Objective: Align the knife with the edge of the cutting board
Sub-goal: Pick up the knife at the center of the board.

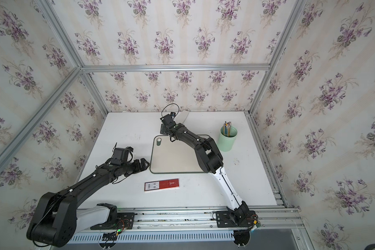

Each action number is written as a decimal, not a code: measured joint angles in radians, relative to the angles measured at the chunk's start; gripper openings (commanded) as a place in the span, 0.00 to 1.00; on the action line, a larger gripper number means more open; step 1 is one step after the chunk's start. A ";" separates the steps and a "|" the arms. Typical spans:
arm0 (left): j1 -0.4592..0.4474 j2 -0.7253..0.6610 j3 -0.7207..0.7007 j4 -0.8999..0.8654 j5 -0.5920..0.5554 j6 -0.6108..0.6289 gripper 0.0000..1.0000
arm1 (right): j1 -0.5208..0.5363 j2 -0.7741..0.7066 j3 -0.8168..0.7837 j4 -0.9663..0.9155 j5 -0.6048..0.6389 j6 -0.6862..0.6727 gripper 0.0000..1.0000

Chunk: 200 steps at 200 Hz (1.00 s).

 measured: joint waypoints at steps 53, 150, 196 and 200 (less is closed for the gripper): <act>0.000 0.004 -0.010 0.000 0.021 0.000 0.99 | 0.001 0.125 0.105 -0.062 0.050 -0.041 0.71; 0.000 0.019 -0.013 0.008 0.031 0.000 1.00 | -0.076 0.097 0.069 -0.118 0.060 -0.074 0.41; 0.000 0.009 -0.017 0.008 0.031 0.000 0.99 | -0.120 0.014 -0.056 -0.132 0.019 -0.047 0.27; 0.000 0.009 -0.017 0.008 0.031 0.000 1.00 | -0.126 0.007 -0.069 -0.129 0.012 -0.048 0.27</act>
